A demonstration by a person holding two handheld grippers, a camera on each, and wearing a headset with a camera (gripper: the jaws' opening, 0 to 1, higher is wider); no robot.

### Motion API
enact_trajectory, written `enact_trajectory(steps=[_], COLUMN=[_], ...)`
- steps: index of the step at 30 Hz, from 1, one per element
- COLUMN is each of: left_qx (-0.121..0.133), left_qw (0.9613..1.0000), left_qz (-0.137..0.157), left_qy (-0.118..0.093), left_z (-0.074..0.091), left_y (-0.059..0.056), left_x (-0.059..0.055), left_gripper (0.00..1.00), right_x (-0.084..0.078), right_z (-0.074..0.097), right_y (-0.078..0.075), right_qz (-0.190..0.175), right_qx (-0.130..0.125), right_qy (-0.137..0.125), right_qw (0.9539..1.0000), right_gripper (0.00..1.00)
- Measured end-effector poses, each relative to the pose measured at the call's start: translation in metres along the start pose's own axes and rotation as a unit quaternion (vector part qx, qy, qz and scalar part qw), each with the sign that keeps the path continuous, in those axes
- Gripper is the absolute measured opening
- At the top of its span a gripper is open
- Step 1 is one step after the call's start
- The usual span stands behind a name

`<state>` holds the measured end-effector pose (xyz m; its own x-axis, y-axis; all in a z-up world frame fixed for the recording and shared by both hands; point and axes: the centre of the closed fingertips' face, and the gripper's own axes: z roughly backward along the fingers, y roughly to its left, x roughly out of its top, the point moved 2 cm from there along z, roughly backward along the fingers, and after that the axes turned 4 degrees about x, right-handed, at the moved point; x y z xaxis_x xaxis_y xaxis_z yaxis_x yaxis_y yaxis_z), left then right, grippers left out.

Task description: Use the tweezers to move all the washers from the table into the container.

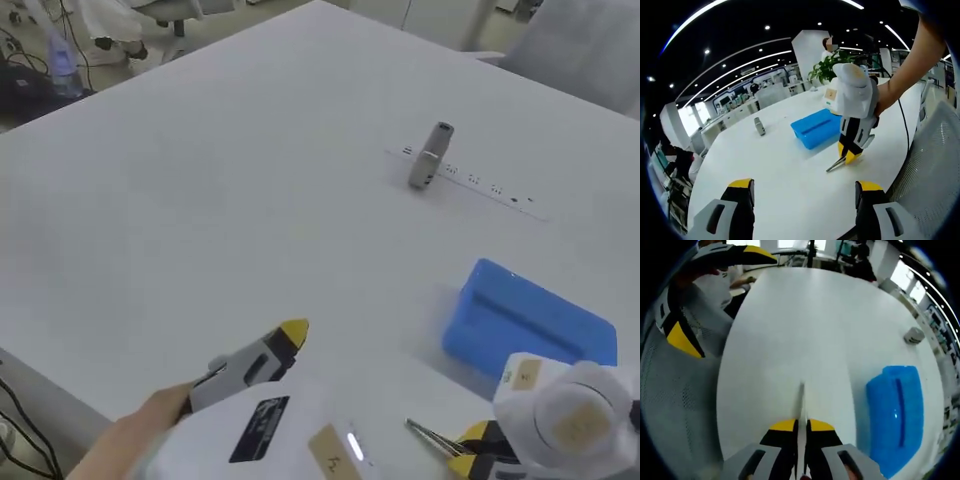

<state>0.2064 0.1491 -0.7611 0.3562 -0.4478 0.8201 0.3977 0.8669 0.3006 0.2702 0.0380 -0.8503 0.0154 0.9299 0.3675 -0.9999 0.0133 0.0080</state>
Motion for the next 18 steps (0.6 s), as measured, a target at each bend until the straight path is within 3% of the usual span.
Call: enact_trajectory(steps=[14, 18], left_qx=[0.0, -0.002], left_qw=[1.0, 1.0], left_qz=[-0.002, 0.001], left_qy=[0.006, 0.009], left_z=[-0.0021, -0.0026], left_y=[0.0007, 0.0009], left_x=[-0.0019, -0.0026], left_gripper=[0.84, 0.84], right_x=[0.0024, 0.002], right_z=[0.0026, 0.0051], right_y=[0.0008, 0.0031], right_qz=[0.001, -0.018], right_qx=[0.002, 0.006], right_qy=[-0.008, -0.014], right_qw=[1.0, 0.9997], right_gripper=[0.04, 0.07])
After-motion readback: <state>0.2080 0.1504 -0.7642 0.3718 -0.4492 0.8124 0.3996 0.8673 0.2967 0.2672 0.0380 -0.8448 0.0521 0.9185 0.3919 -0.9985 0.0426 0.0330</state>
